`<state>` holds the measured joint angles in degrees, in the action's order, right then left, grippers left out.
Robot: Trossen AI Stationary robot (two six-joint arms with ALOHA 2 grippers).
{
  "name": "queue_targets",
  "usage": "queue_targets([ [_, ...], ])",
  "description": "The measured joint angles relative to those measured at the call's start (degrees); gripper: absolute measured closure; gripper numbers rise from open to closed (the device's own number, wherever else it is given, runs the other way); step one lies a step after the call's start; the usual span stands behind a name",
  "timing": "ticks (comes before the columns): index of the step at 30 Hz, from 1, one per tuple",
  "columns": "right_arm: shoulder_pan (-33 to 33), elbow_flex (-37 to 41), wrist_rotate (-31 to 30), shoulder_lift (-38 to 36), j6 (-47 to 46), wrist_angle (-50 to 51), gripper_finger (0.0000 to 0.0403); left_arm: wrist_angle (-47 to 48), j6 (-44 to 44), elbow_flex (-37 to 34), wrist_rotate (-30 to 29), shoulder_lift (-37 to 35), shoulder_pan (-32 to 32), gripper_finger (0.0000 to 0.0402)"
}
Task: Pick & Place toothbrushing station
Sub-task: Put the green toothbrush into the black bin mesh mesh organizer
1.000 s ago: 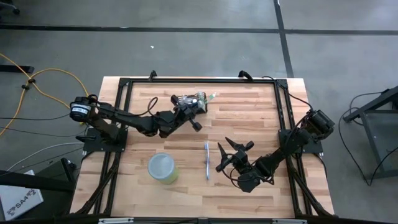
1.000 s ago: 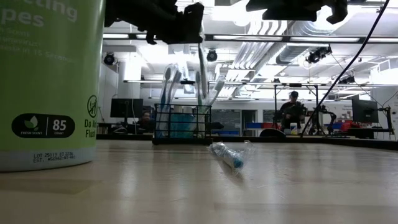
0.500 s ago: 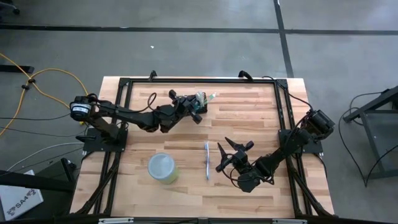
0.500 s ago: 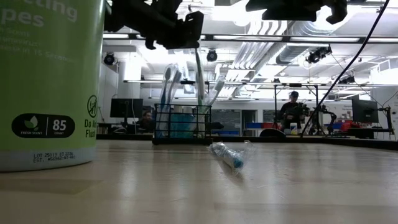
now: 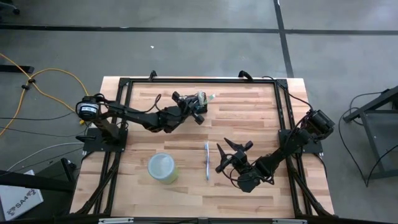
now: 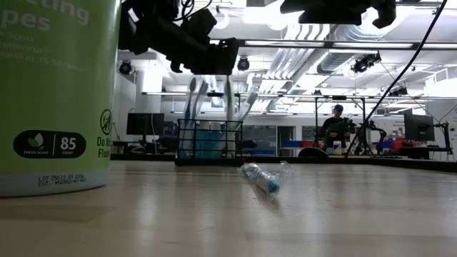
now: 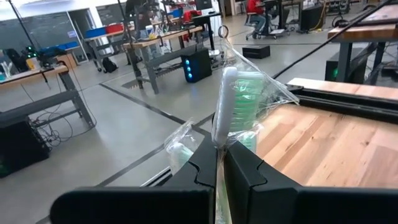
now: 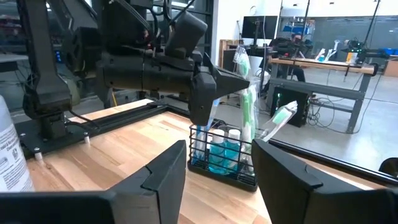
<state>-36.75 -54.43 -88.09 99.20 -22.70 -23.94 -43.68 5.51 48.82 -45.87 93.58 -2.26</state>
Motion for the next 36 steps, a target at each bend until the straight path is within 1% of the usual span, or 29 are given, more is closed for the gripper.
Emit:
queue_targets([
  [7,0.0,0.0,0.2,0.0,-0.1,0.0,0.0230,1.3,-2.6,0.0,0.3,0.0,-0.7,0.0400],
  [11,0.0,0.0,1.3,0.0,-0.2,0.0,0.0230,4.6,-7.1,0.0,3.7,0.0,-2.4,0.0400],
  [14,0.0,0.0,1.7,0.0,-0.2,-0.2,0.0230,5.8,-8.9,0.0,5.1,0.0,-3.4,0.0400],
  [22,0.0,0.0,1.7,0.0,-1.6,0.2,0.0230,6.2,-7.9,0.0,5.6,0.0,-3.5,0.0400],
  [31,0.0,0.0,1.9,0.0,-1.7,0.2,0.0230,6.1,-6.6,1.2,5.2,0.0,-2.1,0.0400],
  [33,0.0,0.0,1.9,0.0,-1.7,0.2,0.0230,6.1,-6.6,1.2,4.7,0.0,-2.1,0.0400],
  [36,0.0,0.0,1.9,0.0,-1.7,0.3,0.0230,6.1,-6.1,1.2,2.2,0.0,-2.1,0.0400],
])
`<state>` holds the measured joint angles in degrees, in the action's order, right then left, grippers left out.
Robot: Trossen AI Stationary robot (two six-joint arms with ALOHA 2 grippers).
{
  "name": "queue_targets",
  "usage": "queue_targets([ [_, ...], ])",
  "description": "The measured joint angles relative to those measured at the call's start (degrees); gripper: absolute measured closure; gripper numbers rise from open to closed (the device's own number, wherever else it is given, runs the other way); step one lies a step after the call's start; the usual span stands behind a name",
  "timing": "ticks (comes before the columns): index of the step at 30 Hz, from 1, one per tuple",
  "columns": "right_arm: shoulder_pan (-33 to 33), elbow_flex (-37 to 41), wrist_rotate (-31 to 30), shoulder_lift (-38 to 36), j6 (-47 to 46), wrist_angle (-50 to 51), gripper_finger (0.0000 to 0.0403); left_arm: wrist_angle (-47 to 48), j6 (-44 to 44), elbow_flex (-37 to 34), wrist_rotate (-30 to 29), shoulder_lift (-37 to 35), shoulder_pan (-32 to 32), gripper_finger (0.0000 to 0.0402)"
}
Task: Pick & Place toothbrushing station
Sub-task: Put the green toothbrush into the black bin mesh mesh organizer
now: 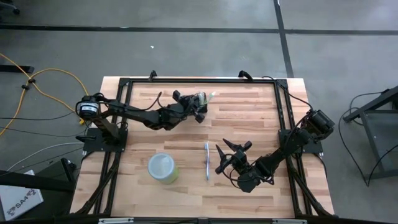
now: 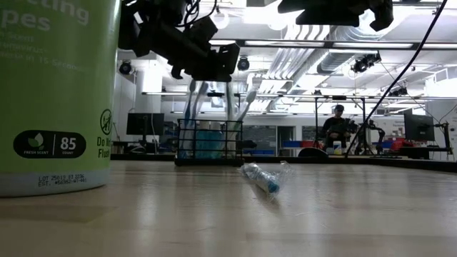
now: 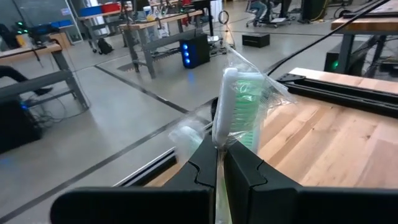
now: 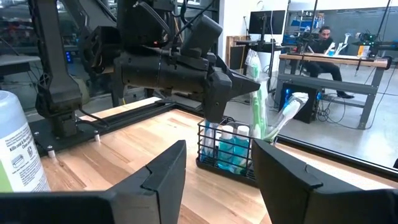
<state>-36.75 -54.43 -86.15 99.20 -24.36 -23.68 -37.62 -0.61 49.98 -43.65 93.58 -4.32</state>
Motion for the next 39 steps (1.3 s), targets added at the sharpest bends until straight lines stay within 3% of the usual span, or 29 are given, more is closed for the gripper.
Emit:
queue_targets([
  [19,0.0,0.0,0.0,0.0,0.0,0.0,0.0230,0.8,0.5,0.0,-1.5,0.0,-0.8,0.0400],
  [25,0.0,0.0,0.0,0.0,0.0,0.0,0.0230,3.8,-1.1,0.0,1.4,0.0,-1.3,0.0396],
  [39,0.0,0.0,0.5,0.0,0.0,0.0,0.0230,2.8,4.4,0.0,1.6,0.0,-1.3,0.0303],
])
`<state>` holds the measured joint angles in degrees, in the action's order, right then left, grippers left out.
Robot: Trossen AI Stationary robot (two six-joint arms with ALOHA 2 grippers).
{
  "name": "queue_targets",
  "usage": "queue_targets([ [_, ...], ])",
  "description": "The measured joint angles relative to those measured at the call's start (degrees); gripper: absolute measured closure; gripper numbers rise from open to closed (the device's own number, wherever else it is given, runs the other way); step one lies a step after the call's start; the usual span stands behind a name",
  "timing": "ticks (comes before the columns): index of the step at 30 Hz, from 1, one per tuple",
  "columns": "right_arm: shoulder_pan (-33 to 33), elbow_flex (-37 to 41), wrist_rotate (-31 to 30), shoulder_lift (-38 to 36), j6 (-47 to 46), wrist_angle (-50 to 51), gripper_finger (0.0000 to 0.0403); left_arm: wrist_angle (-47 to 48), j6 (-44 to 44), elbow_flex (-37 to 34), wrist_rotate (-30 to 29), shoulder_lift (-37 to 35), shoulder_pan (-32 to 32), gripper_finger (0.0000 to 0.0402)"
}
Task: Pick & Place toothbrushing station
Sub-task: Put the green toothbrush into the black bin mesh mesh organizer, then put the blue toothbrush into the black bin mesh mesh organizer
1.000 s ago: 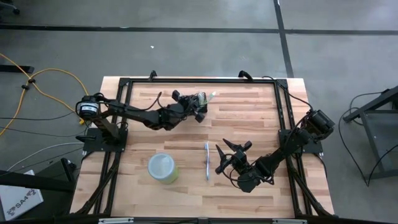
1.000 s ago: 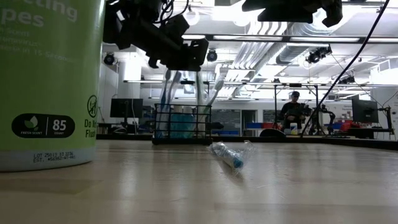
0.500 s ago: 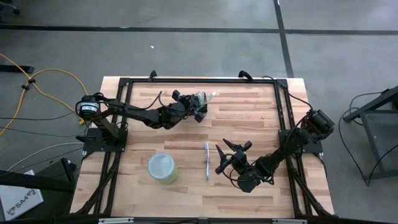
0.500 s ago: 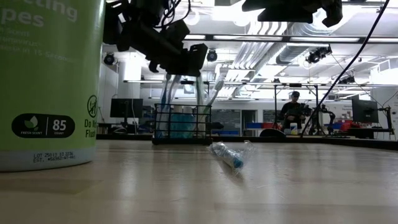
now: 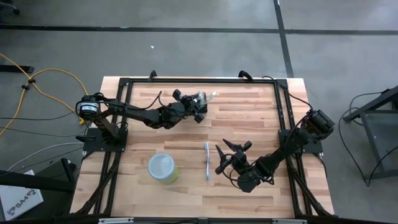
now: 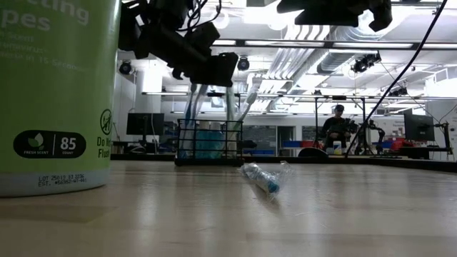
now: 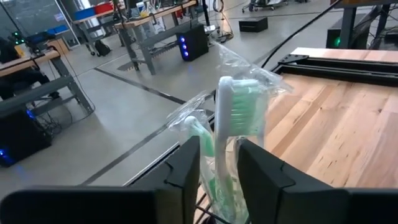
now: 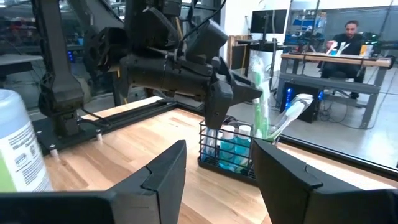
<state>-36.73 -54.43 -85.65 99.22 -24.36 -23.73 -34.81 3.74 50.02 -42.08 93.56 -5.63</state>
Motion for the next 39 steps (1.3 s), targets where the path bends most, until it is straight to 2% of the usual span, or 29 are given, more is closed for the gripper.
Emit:
queue_targets([
  [10,0.0,0.0,0.7,0.0,0.0,0.0,0.0230,-3.4,4.8,0.0,0.6,0.0,0.0,0.0257],
  [17,0.0,0.0,0.8,0.0,0.0,0.0,0.0230,-3.2,4.6,0.0,0.6,0.0,0.0,0.0238],
  [39,0.0,0.0,0.8,0.0,0.0,0.0,0.0230,-11.2,11.3,0.0,0.4,0.0,1.3,0.0234],
])
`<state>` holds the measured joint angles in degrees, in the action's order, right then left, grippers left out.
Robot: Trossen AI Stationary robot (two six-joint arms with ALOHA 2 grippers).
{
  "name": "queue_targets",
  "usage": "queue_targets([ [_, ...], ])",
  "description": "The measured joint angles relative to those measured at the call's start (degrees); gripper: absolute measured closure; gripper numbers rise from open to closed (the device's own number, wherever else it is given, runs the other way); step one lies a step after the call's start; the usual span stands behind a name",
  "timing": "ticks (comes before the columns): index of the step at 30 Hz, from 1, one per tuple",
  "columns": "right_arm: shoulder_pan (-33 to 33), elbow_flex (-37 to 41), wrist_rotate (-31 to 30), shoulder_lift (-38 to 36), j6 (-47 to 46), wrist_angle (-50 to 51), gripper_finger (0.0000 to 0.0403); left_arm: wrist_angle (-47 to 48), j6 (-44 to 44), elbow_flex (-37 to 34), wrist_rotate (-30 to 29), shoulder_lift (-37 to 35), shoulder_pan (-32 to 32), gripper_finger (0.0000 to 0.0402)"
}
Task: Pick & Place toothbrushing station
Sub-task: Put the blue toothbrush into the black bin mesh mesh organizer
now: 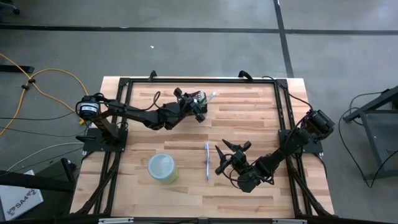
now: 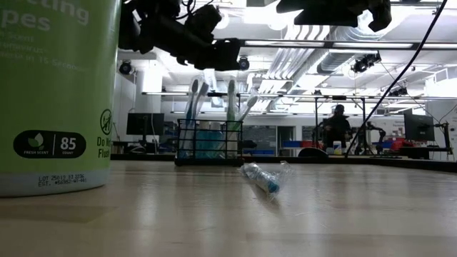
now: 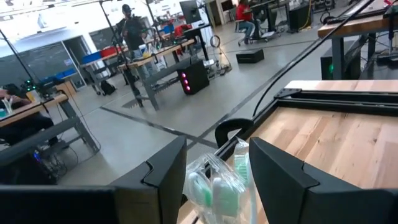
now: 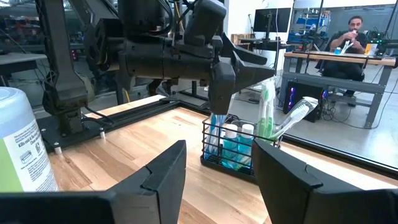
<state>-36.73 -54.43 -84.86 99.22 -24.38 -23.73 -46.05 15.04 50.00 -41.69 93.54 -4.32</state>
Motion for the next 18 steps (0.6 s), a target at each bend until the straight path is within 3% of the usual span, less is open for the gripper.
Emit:
queue_targets([
  [7,0.0,0.0,1.1,0.0,-1.5,0.4,0.0230,-1.5,3.7,0.0,-1.3,-0.4,1.8,0.0234],
  [12,2.0,0.0,11.7,0.0,-8.2,4.7,0.0230,-1.7,7.7,0.0,-6.2,-3.2,8.2,0.0234],
  [18,5.6,0.0,22.9,0.0,-17.8,12.2,0.0230,-1.3,14.2,0.0,-22.2,-7.7,20.1,0.0234],
])
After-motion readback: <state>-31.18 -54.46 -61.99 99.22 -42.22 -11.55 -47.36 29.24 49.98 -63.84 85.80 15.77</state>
